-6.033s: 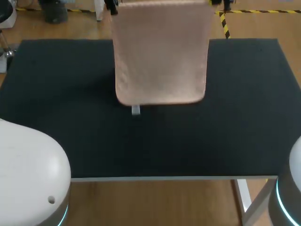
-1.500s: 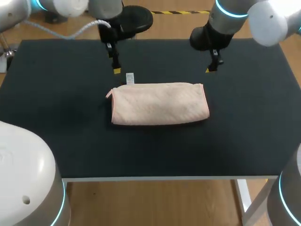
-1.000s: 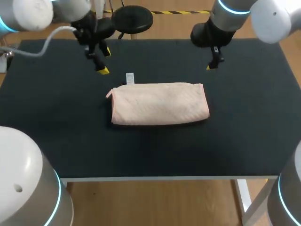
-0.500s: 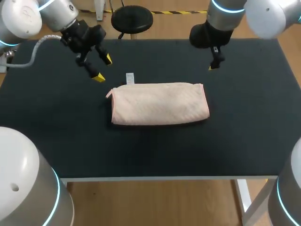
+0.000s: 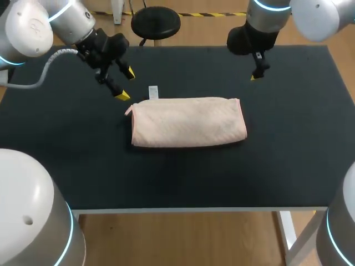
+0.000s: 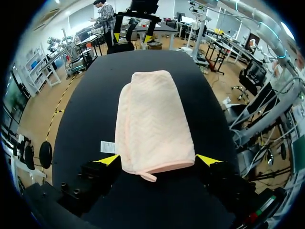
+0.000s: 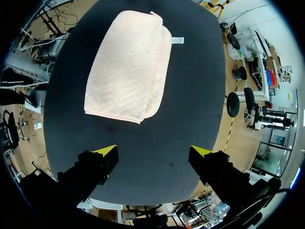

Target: Fold the towel

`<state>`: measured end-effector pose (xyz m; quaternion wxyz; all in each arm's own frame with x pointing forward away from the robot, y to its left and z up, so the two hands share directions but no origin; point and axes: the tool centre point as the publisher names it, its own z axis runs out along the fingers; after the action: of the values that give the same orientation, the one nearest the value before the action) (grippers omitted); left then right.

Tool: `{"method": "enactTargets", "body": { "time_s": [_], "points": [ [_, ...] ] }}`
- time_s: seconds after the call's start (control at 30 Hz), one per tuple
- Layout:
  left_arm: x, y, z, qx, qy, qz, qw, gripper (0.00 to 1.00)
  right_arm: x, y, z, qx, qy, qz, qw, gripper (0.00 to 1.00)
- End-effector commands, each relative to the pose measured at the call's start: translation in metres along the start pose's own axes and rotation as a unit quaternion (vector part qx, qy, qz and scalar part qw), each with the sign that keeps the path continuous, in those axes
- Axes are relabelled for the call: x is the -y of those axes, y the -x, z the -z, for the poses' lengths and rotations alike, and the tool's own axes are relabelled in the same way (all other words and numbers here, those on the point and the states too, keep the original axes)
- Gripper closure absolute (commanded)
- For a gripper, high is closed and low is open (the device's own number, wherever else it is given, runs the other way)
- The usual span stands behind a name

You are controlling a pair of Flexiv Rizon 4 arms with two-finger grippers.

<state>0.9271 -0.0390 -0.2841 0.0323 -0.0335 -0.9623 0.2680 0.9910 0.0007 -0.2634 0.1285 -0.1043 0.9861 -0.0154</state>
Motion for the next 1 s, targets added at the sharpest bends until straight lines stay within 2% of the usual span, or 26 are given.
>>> {"method": "enactTargets", "body": {
  "time_s": [0.03, 0.13, 0.17, 0.23, 0.3, 0.33, 0.4, 0.43, 0.47, 0.53, 0.57, 0.63, 0.67, 0.77, 0.83, 0.87, 0.9, 0.93, 0.97, 1.0],
  "points": [
    [-0.001, 0.000, 0.001, 0.000, -0.001, 0.000, 1.000, 0.00, 0.001, 0.000, 0.001, 0.000, -0.001, 0.000, 1.000, 0.00],
    [-0.001, 0.000, 0.001, 0.000, -0.001, 0.000, 1.000, 0.00, 0.001, 0.000, 0.001, 0.000, -0.001, 0.000, 1.000, 0.00],
    [-0.001, 0.000, 0.001, 0.000, -0.001, 0.000, 1.000, 0.00, 0.011, 0.005, 0.004, 0.006, 0.036, -0.058, 0.998, 0.00],
    [-0.001, 0.000, 0.001, 0.000, -0.001, 0.000, 1.000, 0.00, 0.028, 0.011, 0.007, 0.006, 0.095, -0.170, 0.981, 0.00],
    [-0.001, 0.000, 0.001, 0.000, -0.001, 0.000, 1.000, 0.00, 0.040, 0.014, 0.008, 0.000, 0.172, -0.292, 0.941, 0.00],
    [-0.001, 0.000, 0.001, 0.000, -0.001, 0.000, 1.000, 0.00, 0.045, 0.013, 0.007, 0.000, 0.187, -0.338, 0.922, 0.00],
    [-0.001, 0.000, 0.001, 0.000, -0.001, 0.000, 1.000, 0.00, 0.050, 0.010, 0.004, -0.003, 0.231, -0.400, 0.887, 0.00],
    [-0.001, 0.000, 0.001, 0.000, -0.001, 0.000, 1.000, 0.00, 0.051, 0.009, 0.003, -0.012, 0.251, -0.441, 0.862, 0.00],
    [-0.001, 0.000, 0.001, 0.000, -0.001, 0.000, 1.000, 0.00, 0.051, 0.008, 0.005, -0.018, 0.279, -0.461, 0.842, 0.00],
    [-0.001, 0.000, 0.001, 0.000, -0.001, 0.000, 1.000, 0.00, 0.050, 0.005, 0.005, -0.016, 0.306, -0.505, 0.807, 0.00],
    [-0.001, 0.000, 0.001, 0.000, -0.001, 0.000, 1.000, 0.00, 0.050, 0.003, 0.004, -0.024, 0.330, -0.523, 0.786, 0.00],
    [-0.001, 0.000, 0.001, 0.000, -0.001, 0.000, 1.000, 0.00, 0.050, -0.001, -0.004, -0.030, 0.343, -0.566, 0.749, 0.00],
    [-0.001, 0.000, 0.001, 0.000, -0.001, 0.000, 1.000, 0.00, 0.049, -0.004, -0.008, -0.036, 0.356, -0.569, 0.740, 0.00],
    [-0.001, 0.000, 0.001, 0.000, -0.001, 0.000, 1.000, 0.00, 0.048, -0.011, -0.020, -0.058, 0.372, -0.618, 0.690, 0.00],
    [-0.001, 0.000, 0.001, 0.000, -0.001, 0.000, 1.000, 0.00, 0.047, -0.016, -0.026, -0.076, 0.386, -0.650, 0.650, 0.00],
    [-0.001, 0.000, 0.001, 0.000, -0.001, 0.000, 1.000, 0.00, 0.047, -0.018, -0.028, -0.082, 0.392, -0.661, 0.634, 0.00],
    [-0.001, 0.000, 0.001, 0.000, -0.001, 0.000, 1.000, 0.00, 0.047, -0.021, -0.030, -0.090, 0.395, -0.683, 0.608, 0.00],
    [-0.001, 0.000, 0.001, 0.000, -0.001, 0.000, 1.000, 0.00, 0.047, -0.024, -0.032, -0.102, 0.405, -0.687, 0.595, 0.00],
    [-0.001, 0.000, 0.001, 0.000, -0.001, 0.000, 1.000, 0.00, 0.046, -0.026, -0.033, -0.105, 0.402, -0.688, 0.595, 0.00],
    [-0.001, 0.000, 0.001, 0.000, -0.001, 0.000, 1.000, 0.00, 0.044, -0.028, -0.034, -0.126, 0.404, -0.672, 0.608, 0.00]
  ]
}}
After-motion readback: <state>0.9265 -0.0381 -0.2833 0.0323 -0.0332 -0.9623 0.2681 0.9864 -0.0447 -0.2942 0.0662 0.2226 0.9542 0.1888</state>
